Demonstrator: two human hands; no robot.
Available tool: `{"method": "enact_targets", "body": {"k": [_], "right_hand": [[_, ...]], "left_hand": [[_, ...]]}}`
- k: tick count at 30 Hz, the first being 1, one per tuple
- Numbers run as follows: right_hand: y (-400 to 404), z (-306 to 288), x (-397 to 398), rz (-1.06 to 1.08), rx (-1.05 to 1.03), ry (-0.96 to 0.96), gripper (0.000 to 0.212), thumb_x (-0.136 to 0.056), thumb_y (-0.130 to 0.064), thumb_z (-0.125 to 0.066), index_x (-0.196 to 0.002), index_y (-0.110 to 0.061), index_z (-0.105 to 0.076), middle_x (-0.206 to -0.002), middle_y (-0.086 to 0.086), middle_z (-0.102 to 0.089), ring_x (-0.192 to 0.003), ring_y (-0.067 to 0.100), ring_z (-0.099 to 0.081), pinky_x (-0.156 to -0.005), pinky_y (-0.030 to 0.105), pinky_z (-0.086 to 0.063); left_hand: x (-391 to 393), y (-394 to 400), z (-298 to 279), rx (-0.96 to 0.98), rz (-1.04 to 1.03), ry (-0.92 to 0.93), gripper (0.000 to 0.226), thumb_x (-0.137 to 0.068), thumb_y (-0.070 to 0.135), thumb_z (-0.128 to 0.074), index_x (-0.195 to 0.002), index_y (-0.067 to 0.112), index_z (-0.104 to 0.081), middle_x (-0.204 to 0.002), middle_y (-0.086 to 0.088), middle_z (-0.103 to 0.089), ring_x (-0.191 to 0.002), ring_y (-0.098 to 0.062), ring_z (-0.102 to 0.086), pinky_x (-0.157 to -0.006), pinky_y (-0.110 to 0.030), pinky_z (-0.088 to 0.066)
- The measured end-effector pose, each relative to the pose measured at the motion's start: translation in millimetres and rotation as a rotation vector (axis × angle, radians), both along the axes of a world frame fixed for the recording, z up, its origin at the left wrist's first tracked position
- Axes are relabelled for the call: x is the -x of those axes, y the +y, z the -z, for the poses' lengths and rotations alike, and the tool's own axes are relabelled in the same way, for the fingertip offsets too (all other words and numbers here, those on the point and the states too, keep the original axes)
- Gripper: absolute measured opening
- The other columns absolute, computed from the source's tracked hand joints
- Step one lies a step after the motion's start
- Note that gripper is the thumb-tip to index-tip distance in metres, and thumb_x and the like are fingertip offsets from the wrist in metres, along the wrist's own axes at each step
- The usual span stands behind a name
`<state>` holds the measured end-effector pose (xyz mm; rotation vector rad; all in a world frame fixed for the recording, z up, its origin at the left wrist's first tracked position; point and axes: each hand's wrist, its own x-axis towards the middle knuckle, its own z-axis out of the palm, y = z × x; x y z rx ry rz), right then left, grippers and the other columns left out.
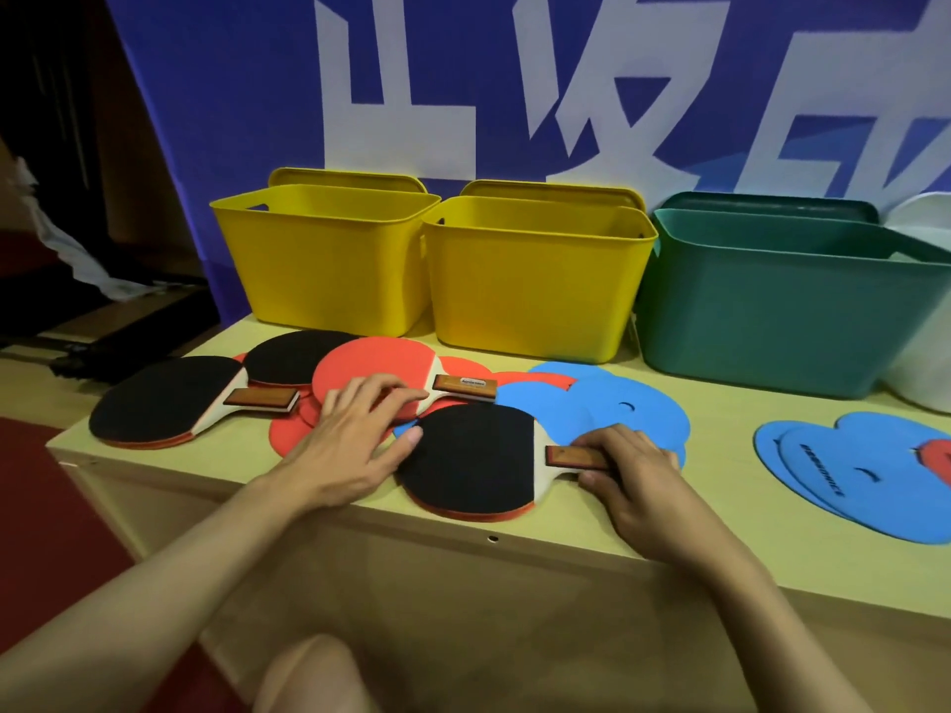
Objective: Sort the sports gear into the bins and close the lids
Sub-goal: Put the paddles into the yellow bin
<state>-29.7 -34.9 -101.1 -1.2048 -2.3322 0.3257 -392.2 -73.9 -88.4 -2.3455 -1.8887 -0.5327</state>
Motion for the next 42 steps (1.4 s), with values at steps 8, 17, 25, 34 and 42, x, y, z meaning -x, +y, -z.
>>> {"method": "enact_targets", "body": {"k": [8, 17, 25, 34, 42], "right_hand": [[0, -24, -4, 0.081, -0.026, 0.135, 0.023, -0.103, -0.022, -0.052, -0.112, -0.043, -0.047, -0.111, -0.019, -0.050, -0.110, 0.001, -0.048, -0.100, 0.043, -0.035], [89, -159, 5, 0.118, -0.291, 0.231, 0.025, -0.099, -0.029, -0.055, -0.123, -0.022, -0.052, -0.122, 0.007, -0.056, -0.116, 0.028, -0.055, -0.094, 0.059, -0.046], [194, -221, 55, 0.343, -0.117, 0.129, 0.027, -0.102, -0.026, -0.056, -0.126, -0.014, -0.054, -0.119, 0.008, -0.054, -0.110, 0.028, -0.054, -0.100, 0.053, -0.048], [184, -162, 73, 0.328, -0.405, -0.161, 0.035, -0.104, -0.044, -0.043, -0.133, -0.025, -0.049, -0.143, 0.008, -0.040, -0.135, 0.032, -0.031, -0.107, 0.064, -0.025], [58, -60, 80, -0.050, -0.371, -0.252, 0.043, -0.098, -0.057, -0.040, -0.134, -0.033, -0.046, -0.135, -0.007, -0.042, -0.120, 0.021, -0.039, -0.095, 0.041, -0.043]], "left_hand": [[3, 4, 8, 0.000, 0.004, -0.080, 0.053, -0.100, 0.067, -0.021, -0.145, 0.043, -0.033, -0.138, 0.013, -0.032, -0.127, -0.006, -0.031, -0.109, -0.039, -0.025], [3, 5, 11, -0.042, -0.057, -0.077, 0.052, -0.095, 0.058, -0.031, -0.144, 0.037, -0.032, -0.142, 0.012, -0.034, -0.132, -0.012, -0.030, -0.111, -0.039, -0.024], [3, 5, 10, -0.034, -0.096, -0.071, 0.056, -0.094, 0.063, -0.028, -0.145, 0.043, -0.028, -0.146, 0.013, -0.028, -0.137, -0.009, -0.024, -0.114, -0.038, -0.015], [5, 7, 12, -0.045, -0.081, -0.087, 0.052, -0.096, 0.061, -0.033, -0.145, 0.043, -0.031, -0.142, 0.014, -0.029, -0.135, -0.009, -0.028, -0.112, -0.039, -0.015], [0, 1, 2, -0.019, -0.105, -0.102, 0.053, -0.097, 0.062, -0.027, -0.147, 0.045, -0.025, -0.145, 0.016, -0.030, -0.139, -0.007, -0.024, -0.118, -0.041, -0.013]]}}
